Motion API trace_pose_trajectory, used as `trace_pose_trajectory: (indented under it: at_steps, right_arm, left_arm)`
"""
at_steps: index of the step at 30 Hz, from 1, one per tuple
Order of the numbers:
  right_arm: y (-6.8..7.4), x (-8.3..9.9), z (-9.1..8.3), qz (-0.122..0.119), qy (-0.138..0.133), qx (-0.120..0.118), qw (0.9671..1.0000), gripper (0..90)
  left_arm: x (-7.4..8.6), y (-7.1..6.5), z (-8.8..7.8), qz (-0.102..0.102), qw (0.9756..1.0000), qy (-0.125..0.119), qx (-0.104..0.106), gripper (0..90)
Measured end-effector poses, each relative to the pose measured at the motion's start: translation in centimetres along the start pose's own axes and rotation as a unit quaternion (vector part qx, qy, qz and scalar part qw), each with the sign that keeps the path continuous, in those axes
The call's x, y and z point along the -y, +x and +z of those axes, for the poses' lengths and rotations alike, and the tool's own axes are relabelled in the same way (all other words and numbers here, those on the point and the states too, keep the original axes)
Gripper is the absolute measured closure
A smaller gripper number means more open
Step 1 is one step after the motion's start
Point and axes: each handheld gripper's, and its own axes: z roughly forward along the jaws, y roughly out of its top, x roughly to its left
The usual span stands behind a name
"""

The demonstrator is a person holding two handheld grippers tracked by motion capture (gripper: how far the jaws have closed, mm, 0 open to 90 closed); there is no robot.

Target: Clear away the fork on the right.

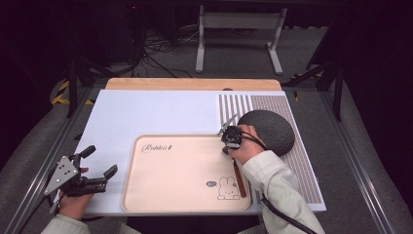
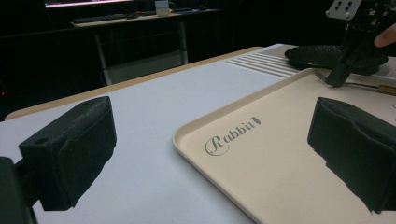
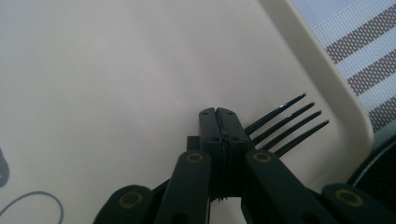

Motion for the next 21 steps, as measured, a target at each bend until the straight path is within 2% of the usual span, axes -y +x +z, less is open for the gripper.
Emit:
trace_pose_trajectory:
  at_steps: [18, 21]
  right_arm:
    - [-0.93, 0.99, -0.41, 0.039, 0.007, 0.017, 0.9991, 90.0]
    - [-0.91, 0.98, -0.42, 0.038, 0.008, 0.016, 0.9991, 90.0]
  left_arm:
    - [-0.02, -0.01, 0.01, 0.000, 1.0000, 0.000, 0.001, 1.7]
    - [-0.02, -0.04, 0.02, 0.000, 1.0000, 0.000, -0.001, 1.7]
